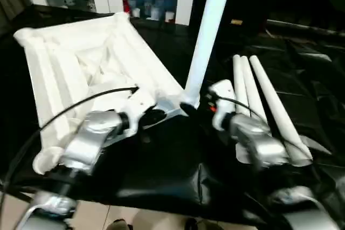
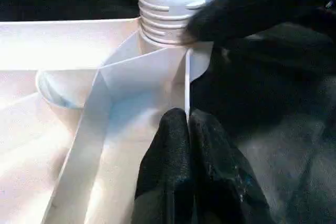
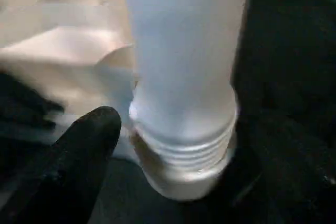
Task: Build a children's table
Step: Insert table leg to table base
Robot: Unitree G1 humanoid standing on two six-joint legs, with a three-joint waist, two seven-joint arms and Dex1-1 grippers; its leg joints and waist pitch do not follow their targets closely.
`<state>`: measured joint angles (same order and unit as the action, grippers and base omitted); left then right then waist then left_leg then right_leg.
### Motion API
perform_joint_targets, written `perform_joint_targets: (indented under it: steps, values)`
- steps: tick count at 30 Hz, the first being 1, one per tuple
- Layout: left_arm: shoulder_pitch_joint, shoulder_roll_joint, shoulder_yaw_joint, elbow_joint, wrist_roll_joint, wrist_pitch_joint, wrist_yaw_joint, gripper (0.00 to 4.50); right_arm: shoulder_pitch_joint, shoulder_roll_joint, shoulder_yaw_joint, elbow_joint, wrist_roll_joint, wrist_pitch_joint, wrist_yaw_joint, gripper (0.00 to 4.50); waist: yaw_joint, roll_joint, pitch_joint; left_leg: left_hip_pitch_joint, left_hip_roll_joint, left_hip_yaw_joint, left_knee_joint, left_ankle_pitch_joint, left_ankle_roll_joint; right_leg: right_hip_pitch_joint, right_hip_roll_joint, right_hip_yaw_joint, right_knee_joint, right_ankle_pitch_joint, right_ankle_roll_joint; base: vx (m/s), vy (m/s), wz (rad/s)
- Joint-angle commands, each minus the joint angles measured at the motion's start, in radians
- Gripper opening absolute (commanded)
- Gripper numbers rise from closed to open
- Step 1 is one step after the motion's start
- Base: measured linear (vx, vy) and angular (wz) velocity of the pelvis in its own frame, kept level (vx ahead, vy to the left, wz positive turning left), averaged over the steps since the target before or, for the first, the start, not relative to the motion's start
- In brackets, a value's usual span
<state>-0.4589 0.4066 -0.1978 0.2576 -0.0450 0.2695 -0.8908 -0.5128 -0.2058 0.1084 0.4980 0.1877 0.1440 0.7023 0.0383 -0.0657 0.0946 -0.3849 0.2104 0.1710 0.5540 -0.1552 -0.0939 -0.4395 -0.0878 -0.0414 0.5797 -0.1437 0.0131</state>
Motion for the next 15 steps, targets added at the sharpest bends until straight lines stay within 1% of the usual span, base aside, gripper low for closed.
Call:
perform_joint_targets:
  steps: [1, 2, 3, 4, 6, 8, 9, 10, 11, 12, 15]
  values:
    - [0.032, 0.023, -0.019, -0.022, -0.048, -0.013, -0.117, 0.00, 0.028, -0.051, 0.049, -0.081, 0.005, 0.001, 0.138, 4.19, 0.004, 0.008, -0.064, 0.008, 0.009, 0.015, -0.056, -0.177, 0.065, 0.058, -0.023, 0.026, -0.041, -0.119, -0.211, 0.000, 0.000, 0.00]
    - [0.037, 0.032, -0.020, -0.031, -0.062, -0.019, -0.149, 0.00, 0.037, -0.068, 0.061, -0.097, 0.005, 0.004, 0.168, 4.19, 0.005, 0.010, -0.067, 0.012, 0.009, 0.016, -0.053, -0.160, 0.075, 0.060, -0.022, 0.026, -0.036, -0.084, -0.228, 0.000, 0.000, 0.00]
    - [0.044, 0.046, -0.023, -0.046, -0.078, -0.010, -0.188, 0.00, 0.041, -0.084, 0.076, -0.100, -0.015, -0.012, 0.184, 4.19, 0.005, 0.009, -0.067, 0.013, 0.008, 0.017, -0.051, -0.139, 0.086, 0.061, -0.021, 0.026, -0.032, -0.050, -0.244, 0.000, 0.000, 0.00]
    - [0.046, 0.052, -0.026, -0.050, -0.083, -0.009, -0.201, 0.00, 0.043, -0.088, 0.081, -0.105, -0.019, -0.014, 0.186, 4.19, 0.003, 0.008, -0.066, 0.013, 0.008, 0.019, -0.050, -0.133, 0.089, 0.061, -0.020, 0.027, -0.031, -0.043, -0.252, 0.000, 0.000, 0.00]
    - [0.053, 0.068, -0.038, -0.064, -0.090, -0.003, -0.228, 0.00, 0.045, -0.089, 0.084, -0.111, -0.014, -0.016, 0.199, 4.19, 0.004, 0.010, -0.066, 0.016, 0.008, 0.020, -0.050, -0.139, 0.094, 0.059, -0.022, 0.028, -0.032, -0.051, -0.263, 0.000, 0.000, 0.00]
    - [0.059, 0.077, -0.044, -0.071, -0.101, -0.010, -0.250, 0.00, 0.049, -0.091, 0.087, -0.127, -0.005, -0.002, 0.209, 4.19, 0.007, 0.010, -0.064, 0.018, 0.010, 0.020, -0.052, -0.161, 0.089, 0.060, -0.024, 0.028, -0.035, -0.088, -0.260, 0.000, 0.000, 0.00]
    - [0.060, 0.079, -0.046, -0.074, -0.105, -0.007, -0.257, 0.00, 0.047, -0.090, 0.091, -0.127, -0.007, -0.003, 0.208, 4.19, 0.011, 0.009, -0.062, 0.021, 0.012, 0.020, -0.054, -0.186, 0.078, 0.058, -0.026, 0.029, -0.039, -0.132, -0.251, 0.000, 0.000, 0.00]
    - [0.060, 0.080, -0.046, -0.074, -0.106, -0.008, -0.260, 0.00, 0.046, -0.089, 0.094, -0.125, -0.010, -0.001, 0.210, 4.19, 0.013, 0.009, -0.062, 0.021, 0.012, 0.020, -0.055, -0.196, 0.072, 0.057, -0.027, 0.029, -0.040, -0.149, -0.248, 0.000, 0.000, 0.00]
    - [0.060, 0.081, -0.046, -0.074, -0.105, -0.006, -0.262, 0.00, 0.042, -0.087, 0.096, -0.119, -0.013, -0.002, 0.212, 4.19, 0.016, 0.008, -0.060, 0.021, 0.013, 0.020, -0.057, -0.217, 0.059, 0.057, -0.028, 0.030, -0.043, -0.185, -0.237, 0.000, 0.000, 0.00]
    - [0.059, 0.081, -0.046, -0.074, -0.105, -0.006, -0.263, 0.00, 0.042, -0.087, 0.096, -0.119, -0.013, -0.002, 0.215, 4.19, 0.017, 0.009, -0.059, 0.021, 0.013, 0.019, -0.058, -0.232, 0.049, 0.055, -0.028, 0.030, -0.045, -0.208, -0.227, 0.000, 0.000, 0.00]
    - [0.059, 0.083, -0.047, -0.076, -0.104, -0.005, -0.265, 0.00, 0.042, -0.084, 0.097, -0.113, -0.012, 0.000, 0.217, 4.19, 0.016, 0.005, -0.062, 0.019, 0.012, 0.017, -0.058, -0.232, 0.039, 0.058, -0.028, 0.030, -0.044, -0.213, -0.213, 0.000, 0.000, 0.00]
